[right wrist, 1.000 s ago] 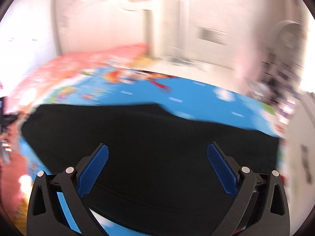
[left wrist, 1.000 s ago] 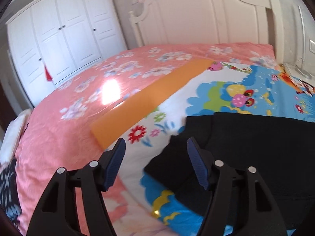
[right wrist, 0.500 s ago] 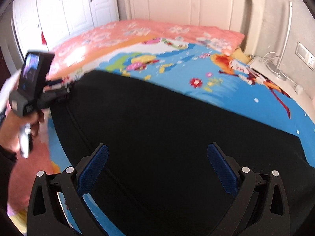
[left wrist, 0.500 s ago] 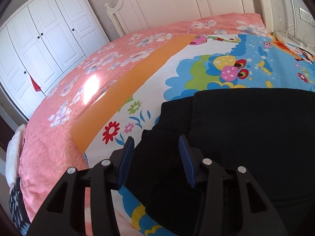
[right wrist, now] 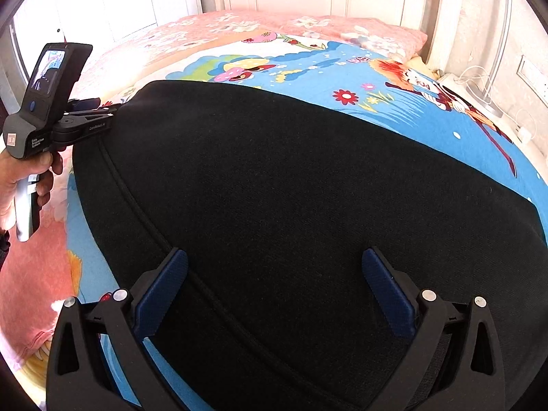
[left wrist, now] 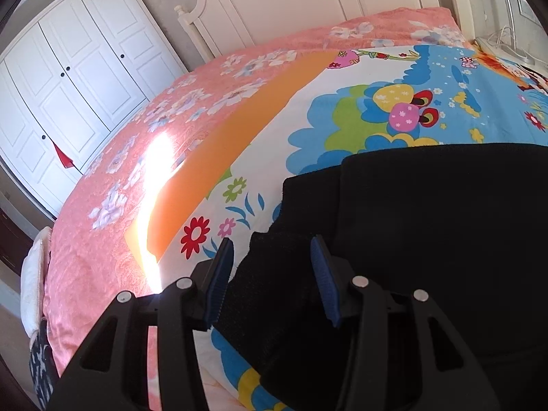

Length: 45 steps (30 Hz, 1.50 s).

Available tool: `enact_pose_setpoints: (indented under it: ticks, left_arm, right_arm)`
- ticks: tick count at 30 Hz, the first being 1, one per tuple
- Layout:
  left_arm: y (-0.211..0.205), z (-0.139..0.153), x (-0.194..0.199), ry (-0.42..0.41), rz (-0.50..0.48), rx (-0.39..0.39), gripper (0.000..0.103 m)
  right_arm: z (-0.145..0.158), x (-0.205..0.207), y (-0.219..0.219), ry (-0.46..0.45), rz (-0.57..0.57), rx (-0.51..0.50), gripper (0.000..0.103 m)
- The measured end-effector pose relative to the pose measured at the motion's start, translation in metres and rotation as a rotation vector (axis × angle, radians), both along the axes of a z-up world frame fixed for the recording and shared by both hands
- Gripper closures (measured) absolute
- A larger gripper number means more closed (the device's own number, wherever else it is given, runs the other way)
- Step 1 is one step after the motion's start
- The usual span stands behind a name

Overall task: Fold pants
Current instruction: 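Lower both open grippers onto the folded pants edge to grasp it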

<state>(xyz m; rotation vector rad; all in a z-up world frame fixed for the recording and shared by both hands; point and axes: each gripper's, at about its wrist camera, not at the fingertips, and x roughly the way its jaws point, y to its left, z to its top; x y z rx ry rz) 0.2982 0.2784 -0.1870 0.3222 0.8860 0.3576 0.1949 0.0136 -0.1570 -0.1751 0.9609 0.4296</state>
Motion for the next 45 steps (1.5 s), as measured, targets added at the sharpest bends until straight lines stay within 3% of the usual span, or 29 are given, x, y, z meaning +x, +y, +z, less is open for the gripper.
enact_pose_setpoints:
  ticks: [12, 16, 19, 24, 26, 31, 45]
  left_arm:
    - [-0.002, -0.001, 0.017, 0.05, 0.006, 0.062, 0.057]
    - [-0.005, 0.007, 0.013, 0.034, 0.023, 0.066, 0.057]
    - [-0.021, 0.022, 0.009, -0.015, -0.015, 0.085, 0.057]
    - [-0.045, 0.032, 0.017, -0.027, -0.072, 0.03, 0.056]
    - [-0.053, 0.032, 0.02, -0.027, -0.083, 0.034, 0.056]
    - [-0.06, 0.028, 0.022, -0.016, -0.091, 0.038, 0.056]
    - [-0.06, 0.003, 0.042, 0.038, -0.086, 0.05, 0.056]
  right_arm:
    - [0.002, -0.011, -0.006, 0.019, 0.012, 0.002, 0.005]
    - [0.01, -0.012, -0.009, 0.046, 0.014, 0.011, 0.005]
    - [0.031, -0.006, -0.009, 0.0, 0.044, 0.053, 0.006]
    - [0.059, 0.029, -0.009, -0.109, -0.009, 0.028, 0.006]
    - [0.054, 0.06, -0.014, -0.126, -0.081, -0.029, 0.006]
    - [0.007, 0.09, -0.021, 0.016, -0.12, -0.168, 0.006]
    - [0.001, 0.073, -0.035, 0.045, -0.101, -0.139, 0.005]
